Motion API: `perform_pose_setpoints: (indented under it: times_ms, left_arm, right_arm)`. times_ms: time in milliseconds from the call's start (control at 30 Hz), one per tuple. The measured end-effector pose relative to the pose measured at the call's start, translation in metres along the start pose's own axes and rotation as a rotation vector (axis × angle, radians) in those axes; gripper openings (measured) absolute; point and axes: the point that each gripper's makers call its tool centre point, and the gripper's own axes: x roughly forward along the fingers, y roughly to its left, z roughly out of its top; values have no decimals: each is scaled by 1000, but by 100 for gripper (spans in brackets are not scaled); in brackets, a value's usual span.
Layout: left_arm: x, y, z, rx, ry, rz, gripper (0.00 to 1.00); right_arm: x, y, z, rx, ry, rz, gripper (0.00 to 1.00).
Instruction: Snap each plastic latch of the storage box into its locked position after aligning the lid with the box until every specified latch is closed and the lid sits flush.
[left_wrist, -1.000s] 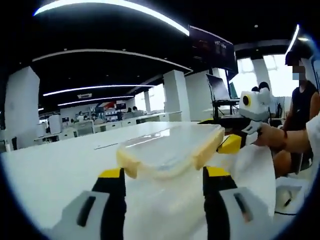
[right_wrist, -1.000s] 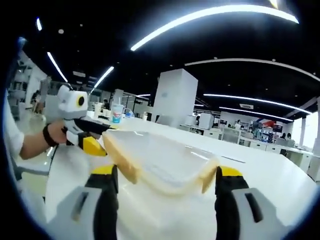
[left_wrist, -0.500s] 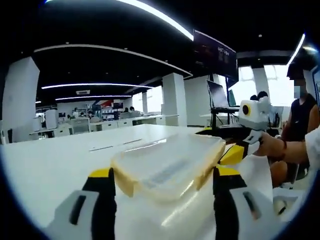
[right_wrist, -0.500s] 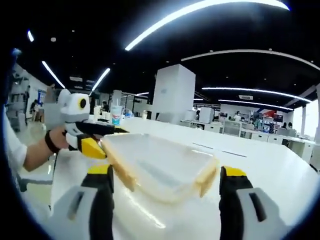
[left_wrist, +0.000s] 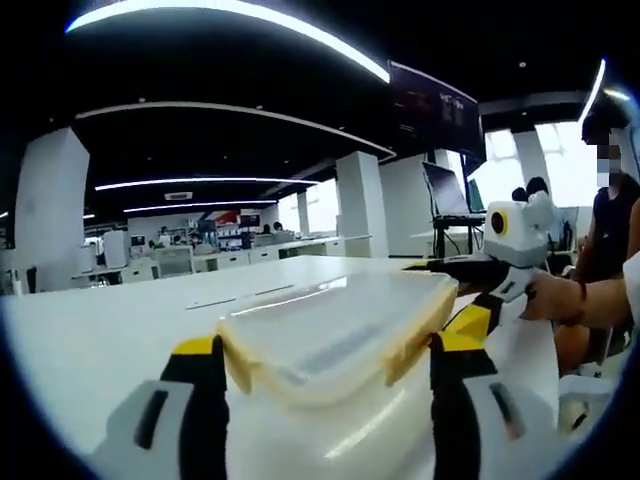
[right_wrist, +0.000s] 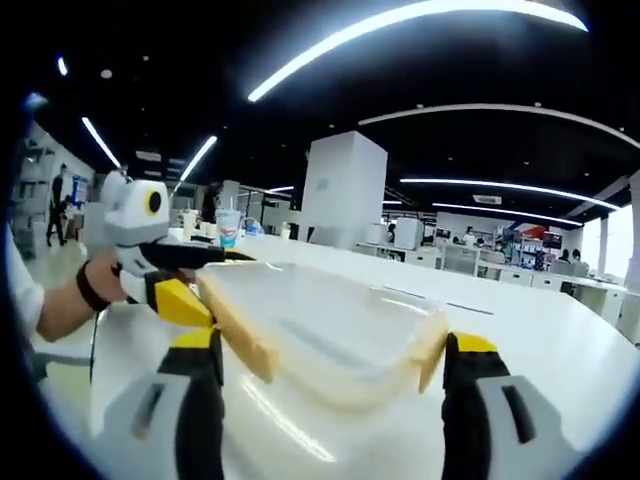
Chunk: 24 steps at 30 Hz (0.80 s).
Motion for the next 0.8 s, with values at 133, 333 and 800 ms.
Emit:
perform_pose_setpoints:
  times_ms: [133,333,800]
  left_arm:
    - [1,1,4,-50,-21,-5,81]
    - [4,-1,4,-42,-48,27,84]
    - [4,4,6,-61,-32,6,82]
  right_arm:
    - [2,2,-1,-11,-6,-10,90]
    - [3,2,-2,-41,20,-19,92]
    - [-3,-1,10,13,-18,11,88]
